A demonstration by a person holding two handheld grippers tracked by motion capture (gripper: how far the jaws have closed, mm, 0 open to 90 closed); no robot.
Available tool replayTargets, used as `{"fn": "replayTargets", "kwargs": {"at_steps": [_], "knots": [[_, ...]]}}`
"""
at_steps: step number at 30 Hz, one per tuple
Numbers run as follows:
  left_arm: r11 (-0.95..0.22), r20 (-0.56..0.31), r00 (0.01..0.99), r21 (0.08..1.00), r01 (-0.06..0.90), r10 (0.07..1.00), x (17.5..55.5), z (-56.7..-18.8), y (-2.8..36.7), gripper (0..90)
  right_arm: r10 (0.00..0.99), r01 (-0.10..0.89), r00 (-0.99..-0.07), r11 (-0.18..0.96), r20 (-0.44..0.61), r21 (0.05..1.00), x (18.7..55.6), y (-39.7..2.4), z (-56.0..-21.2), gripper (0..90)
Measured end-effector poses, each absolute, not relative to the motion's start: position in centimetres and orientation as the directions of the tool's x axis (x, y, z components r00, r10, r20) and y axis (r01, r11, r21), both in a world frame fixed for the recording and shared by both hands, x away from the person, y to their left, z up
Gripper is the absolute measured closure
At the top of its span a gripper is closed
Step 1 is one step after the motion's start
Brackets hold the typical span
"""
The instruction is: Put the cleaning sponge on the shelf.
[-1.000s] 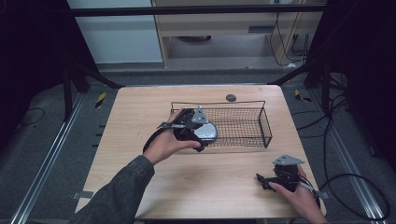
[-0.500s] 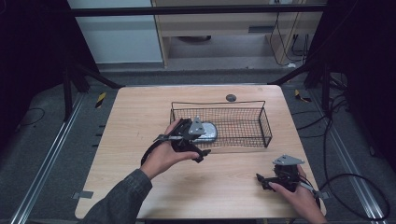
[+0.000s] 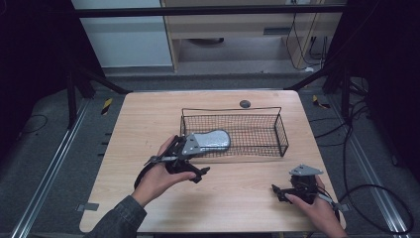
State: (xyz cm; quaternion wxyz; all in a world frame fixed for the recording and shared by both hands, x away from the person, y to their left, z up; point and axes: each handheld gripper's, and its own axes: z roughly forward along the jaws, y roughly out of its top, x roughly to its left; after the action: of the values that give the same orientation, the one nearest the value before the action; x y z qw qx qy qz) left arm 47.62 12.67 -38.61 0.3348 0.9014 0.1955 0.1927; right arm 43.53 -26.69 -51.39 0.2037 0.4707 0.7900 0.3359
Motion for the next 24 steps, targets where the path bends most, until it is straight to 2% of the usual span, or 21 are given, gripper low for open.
{"fn": "replayTargets", "kwargs": {"at_steps": [14,24], "knots": [[-0.661,0.200,0.784,0.678,0.322,0.587,47.5,-40.9,18.9,3.5,0.881,0.606,-0.474,0.332,-0.007,0.722,43.5,-26.7,-51.4,0.3],[-0.658,0.193,0.742,0.635,0.404,0.642,48.6,-43.8,22.1,3.6,0.881,0.607,-0.473,0.332,-0.007,0.722,43.5,-26.7,-51.4,0.3]]}}
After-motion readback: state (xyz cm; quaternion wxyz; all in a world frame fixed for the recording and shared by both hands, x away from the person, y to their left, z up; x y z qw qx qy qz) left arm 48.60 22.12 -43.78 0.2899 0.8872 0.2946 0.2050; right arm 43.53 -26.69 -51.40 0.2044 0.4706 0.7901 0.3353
